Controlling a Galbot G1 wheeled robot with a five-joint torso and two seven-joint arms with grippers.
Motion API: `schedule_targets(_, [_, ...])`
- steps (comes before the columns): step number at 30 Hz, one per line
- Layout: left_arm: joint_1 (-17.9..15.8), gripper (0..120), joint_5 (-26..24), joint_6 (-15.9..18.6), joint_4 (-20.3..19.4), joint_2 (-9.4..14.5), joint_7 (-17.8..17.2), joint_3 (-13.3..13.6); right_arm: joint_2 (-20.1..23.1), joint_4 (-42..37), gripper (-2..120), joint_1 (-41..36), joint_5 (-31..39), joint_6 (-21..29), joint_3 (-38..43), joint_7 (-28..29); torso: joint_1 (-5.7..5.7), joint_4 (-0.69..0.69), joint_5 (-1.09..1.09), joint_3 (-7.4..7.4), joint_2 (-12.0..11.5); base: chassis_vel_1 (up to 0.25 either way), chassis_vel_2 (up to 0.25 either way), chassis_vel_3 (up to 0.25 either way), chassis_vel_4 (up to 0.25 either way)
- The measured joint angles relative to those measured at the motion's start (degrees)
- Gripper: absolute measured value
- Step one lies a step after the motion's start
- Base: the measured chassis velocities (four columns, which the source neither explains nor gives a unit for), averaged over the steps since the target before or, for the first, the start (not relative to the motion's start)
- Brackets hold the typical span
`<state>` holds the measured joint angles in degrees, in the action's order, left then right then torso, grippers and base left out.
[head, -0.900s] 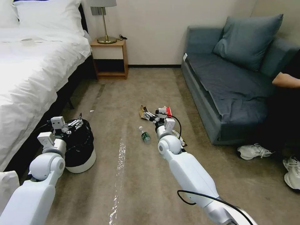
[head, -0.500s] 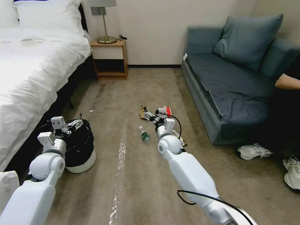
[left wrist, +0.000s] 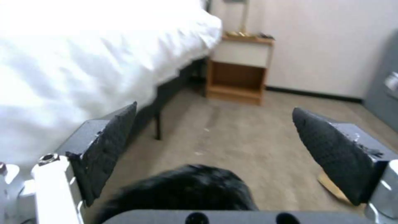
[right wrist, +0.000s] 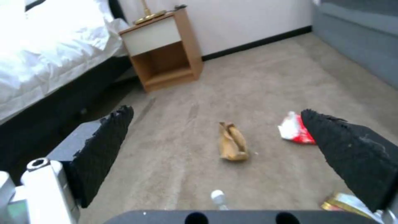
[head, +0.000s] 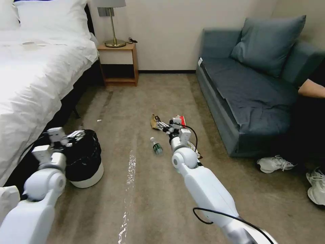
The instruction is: Pick up the trash bin, then pick up the garbage on the floor and place it into the trash bin.
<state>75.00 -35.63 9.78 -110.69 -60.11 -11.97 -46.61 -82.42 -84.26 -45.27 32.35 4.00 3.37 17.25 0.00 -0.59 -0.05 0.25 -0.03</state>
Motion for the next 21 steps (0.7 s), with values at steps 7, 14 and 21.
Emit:
schedule_targets(7, [10.5,100,-3.7,1.4,-11.2,-0.7,-4.9,-10.9,2.6,-9.8,100,-8.6,-0.3,2.0,5.0,1.1,0.0,-0.01,0.0,-0.01,0.0,0.0,0.0,0.0,0.0])
schedule_targets(14, [11.9,100,-2.7,-1.6,-9.6,-0.5,-3.0,-13.0,5.4,-20.5,100,-17.9,-0.6,4.1,10.5,2.2,0.0,-0.04,0.03,0.0,0.0,0.0,0.0,0.0,0.0])
schedule_targets(21, [11.1,100,-0.6,-4.1,-5.4,0.7,0.1,-12.4,8.1,-30.8,100,-26.9,-0.8,6.2,15.7,3.3,0.0,-0.01,-0.01,0.0,0.0,0.0,0.0,0.0,0.0])
